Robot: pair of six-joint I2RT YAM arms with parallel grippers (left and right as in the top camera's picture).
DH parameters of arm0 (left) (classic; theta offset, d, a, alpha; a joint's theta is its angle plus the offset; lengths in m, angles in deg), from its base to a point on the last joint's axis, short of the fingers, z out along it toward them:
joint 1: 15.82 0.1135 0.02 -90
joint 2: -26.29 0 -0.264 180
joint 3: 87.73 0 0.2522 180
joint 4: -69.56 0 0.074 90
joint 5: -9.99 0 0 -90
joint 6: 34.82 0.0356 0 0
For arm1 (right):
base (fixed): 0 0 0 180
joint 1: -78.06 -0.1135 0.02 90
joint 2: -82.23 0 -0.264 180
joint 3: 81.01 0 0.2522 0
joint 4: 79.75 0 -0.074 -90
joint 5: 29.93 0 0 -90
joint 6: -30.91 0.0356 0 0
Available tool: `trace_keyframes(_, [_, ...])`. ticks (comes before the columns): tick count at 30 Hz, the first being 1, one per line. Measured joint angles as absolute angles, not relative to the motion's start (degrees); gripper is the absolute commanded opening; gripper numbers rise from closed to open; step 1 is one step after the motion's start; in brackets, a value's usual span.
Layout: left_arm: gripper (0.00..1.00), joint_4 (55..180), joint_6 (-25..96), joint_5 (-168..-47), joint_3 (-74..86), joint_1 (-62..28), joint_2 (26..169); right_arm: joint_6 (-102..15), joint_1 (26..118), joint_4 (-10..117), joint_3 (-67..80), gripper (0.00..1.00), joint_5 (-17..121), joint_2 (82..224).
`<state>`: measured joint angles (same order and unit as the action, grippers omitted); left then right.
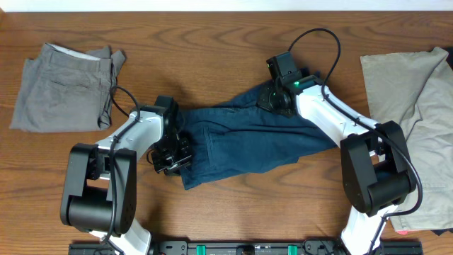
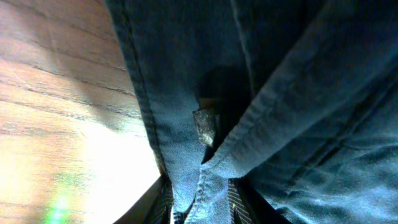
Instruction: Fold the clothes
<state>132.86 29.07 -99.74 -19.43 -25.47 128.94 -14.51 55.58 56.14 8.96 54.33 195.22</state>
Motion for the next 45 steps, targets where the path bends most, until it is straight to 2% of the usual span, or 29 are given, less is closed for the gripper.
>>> trace_keyframes(5, [0.32, 132.84, 29.07, -99.74, -19.43, -25.47, 128.94, -12.76, 55.34, 58.02, 8.89, 0.01, 55.44, 195.24])
trace_keyframes(11, [0.32, 132.82, 29.07, -99.74, -19.43, -25.47, 128.94, -16.76, 55.21, 80.4, 8.74, 0.01, 56.71, 195.35])
trace_keyframes(13, [0.32, 132.8, 29.07, -99.74, -19.43, -25.47, 128.94, -19.04, 55.21, 84.45, 8.87, 0.04, 56.82, 195.35])
trace_keyframes(14, [0.32, 132.8, 29.07, -99.74, -19.43, -25.47, 128.94, -19.8, 55.21, 84.99, 8.87, 0.22, 56.95, 195.35])
trace_keyframes(15, [0.32, 132.8, 29.07, -99.74, -19.43, -25.47, 128.94, -20.79, 55.21, 84.53, 8.87, 0.49, 57.13, 195.35])
trace_keyframes(16, [0.32, 132.8, 29.07, -99.76, -19.43, -25.47, 128.94, -21.05, 55.21, 83.46, 8.87, 0.63, 57.3, 195.35])
trace_keyframes(17, [0.32, 132.8, 29.07, -99.74, -19.43, -25.47, 128.94, -21.64, 55.21, 82.17, 8.89, 0.85, 57.35, 195.35])
trace_keyframes(18, [0.32, 132.8, 29.07, -99.76, -19.43, -25.47, 128.94, -22.38, 55.21, 80.12, 8.89, 0.99, 57.41, 195.35])
trace_keyframes(24, [0.32, 133.17, 29.16, -99.96, -19.43, -24.57, 128.92, -28.76, 55.21, 67.4, 8.89, 0.99, 57.59, 195.35])
trace_keyframes(30, [0.33, 133.78, 29.56, -99.28, -19.43, -18.32, 126.73, -36.06, 55.23, 56.67, 8.87, 0.99, 57.56, 194.65])
trace_keyframes(32, [0.4, 133.84, 29.82, -99.26, -19.45, -15.85, 123.87, -38.49, 55.23, 53.3, 8.85, 0.99, 57.74, 193.67])
trace_keyframes(33, [0.51, 133.78, 30.17, -99.24, -19.45, -14.96, 122.36, -39.39, 55.27, 51.84, 8.85, 0.99, 58.0, 193.01])
trace_keyframes(34, [0.58, 133.67, 30.23, -99.24, -19.45, -14.17, 120.5, -40.39, 55.36, 50.55, 8.85, 0.99, 58.26, 192.16])
trace_keyframes(40, [0.68, 131.59, 32.27, -104.55, -19.45, -14.02, 116.72, -45.02, 55.97, 48.99, 8.85, 0.99, 55.66, 186.56])
trace_keyframes(42, [0.7, 131.46, 32.75, -106.82, -19.45, -14.47, 117.03, -47.25, 55.95, 48.78, 8.85, 0.93, 52.73, 184.31])
trace_keyframes(45, [0.7, 130.59, 32.72, -109.45, -19.78, -14.91, 117.55, -49.61, 55.93, 47.38, 8.85, 0.74, 49.15, 181.65])
